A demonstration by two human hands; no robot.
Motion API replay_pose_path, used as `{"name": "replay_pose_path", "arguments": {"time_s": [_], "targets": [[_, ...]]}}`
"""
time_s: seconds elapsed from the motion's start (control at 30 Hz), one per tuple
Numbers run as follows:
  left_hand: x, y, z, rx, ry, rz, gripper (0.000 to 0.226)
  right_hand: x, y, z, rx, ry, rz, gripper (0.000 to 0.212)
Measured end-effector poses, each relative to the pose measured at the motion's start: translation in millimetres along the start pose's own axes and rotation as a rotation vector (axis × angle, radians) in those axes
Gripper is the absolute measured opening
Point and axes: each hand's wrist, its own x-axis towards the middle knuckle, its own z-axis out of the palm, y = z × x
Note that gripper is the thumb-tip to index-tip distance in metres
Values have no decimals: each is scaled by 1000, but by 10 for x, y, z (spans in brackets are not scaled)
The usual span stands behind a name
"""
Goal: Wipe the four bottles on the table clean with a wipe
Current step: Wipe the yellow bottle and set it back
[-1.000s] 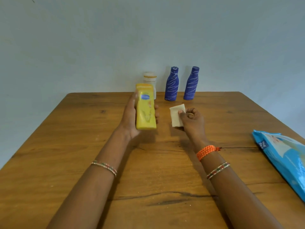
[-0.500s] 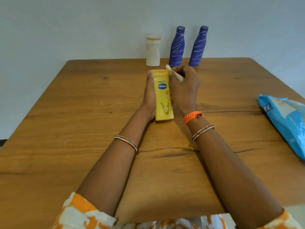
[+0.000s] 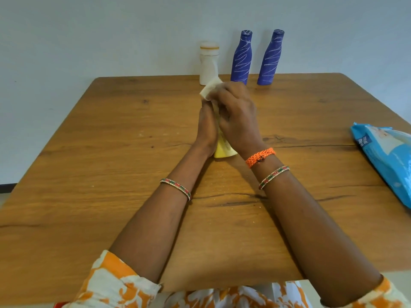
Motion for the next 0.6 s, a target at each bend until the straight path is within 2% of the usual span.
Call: {"name": "replay_pose_path", "arguments": {"time_s": [0.07, 0.17, 0.23, 0.3, 0.37, 0.47, 0.5, 0.53, 0.6], "targets": [[18, 10, -17, -73, -1, -34, 51, 17, 64, -97, 117, 87, 126, 16], [31, 16, -14, -92, 13, -66, 58, 51, 126, -74, 391, 168, 582, 13], [49, -7, -1, -98, -14, -70, 60, 69, 170, -63, 482, 174, 753, 14], [49, -4, 4, -87, -11, -66, 59, 91, 147, -87, 444, 184, 714, 12], [50, -25, -19, -72, -15, -44, 59, 91, 29, -90, 320, 144, 511, 12], [29, -49, -25, -29, -22, 31, 55, 61, -37, -65, 86, -18, 126, 12], [31, -55, -24, -38, -22, 38, 54, 52, 3, -64, 36, -41, 62, 12], [40, -57, -28, -56, -28, 28, 55, 42, 57, -61, 23, -31, 52, 14], [50, -37, -28, -96, -28, -15, 59, 22, 152, -78, 115, 53, 181, 16]]}}
